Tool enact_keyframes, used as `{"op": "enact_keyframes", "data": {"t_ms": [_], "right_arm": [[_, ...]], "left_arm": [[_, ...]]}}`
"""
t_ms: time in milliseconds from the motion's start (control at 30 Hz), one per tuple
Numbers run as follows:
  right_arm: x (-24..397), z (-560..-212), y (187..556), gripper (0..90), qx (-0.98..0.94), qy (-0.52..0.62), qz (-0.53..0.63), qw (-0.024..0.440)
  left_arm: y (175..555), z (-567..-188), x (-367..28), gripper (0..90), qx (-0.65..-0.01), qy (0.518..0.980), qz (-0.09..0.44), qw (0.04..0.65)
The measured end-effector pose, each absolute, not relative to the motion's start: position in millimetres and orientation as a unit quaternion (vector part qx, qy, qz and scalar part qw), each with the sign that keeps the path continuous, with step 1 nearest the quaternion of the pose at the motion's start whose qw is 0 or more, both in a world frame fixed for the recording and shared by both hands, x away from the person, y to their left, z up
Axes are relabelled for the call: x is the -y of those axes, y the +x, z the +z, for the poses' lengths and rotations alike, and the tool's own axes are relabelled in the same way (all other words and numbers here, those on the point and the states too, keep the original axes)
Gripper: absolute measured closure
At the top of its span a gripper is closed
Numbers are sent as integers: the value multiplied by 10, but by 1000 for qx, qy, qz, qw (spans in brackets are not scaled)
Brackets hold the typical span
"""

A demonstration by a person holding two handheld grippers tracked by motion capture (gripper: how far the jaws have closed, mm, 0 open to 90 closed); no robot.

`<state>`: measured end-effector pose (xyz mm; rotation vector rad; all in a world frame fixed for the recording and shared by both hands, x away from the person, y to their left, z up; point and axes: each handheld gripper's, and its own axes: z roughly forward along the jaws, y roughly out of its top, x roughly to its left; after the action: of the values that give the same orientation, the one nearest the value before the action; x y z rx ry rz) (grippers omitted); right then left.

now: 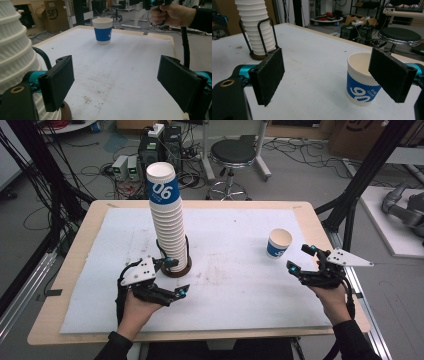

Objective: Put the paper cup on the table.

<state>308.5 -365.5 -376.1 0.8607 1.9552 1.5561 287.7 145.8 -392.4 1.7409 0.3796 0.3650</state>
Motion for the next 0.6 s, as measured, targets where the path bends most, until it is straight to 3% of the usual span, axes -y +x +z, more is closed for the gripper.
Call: {"op": "enact_keyframes", "data": {"t_ms": [600], "right_arm": [[3620,-3628,3028,143,-714,287,596,229]], "left_arm": [[2792,-3803,-1694,146,-187,738,159,628]]}}
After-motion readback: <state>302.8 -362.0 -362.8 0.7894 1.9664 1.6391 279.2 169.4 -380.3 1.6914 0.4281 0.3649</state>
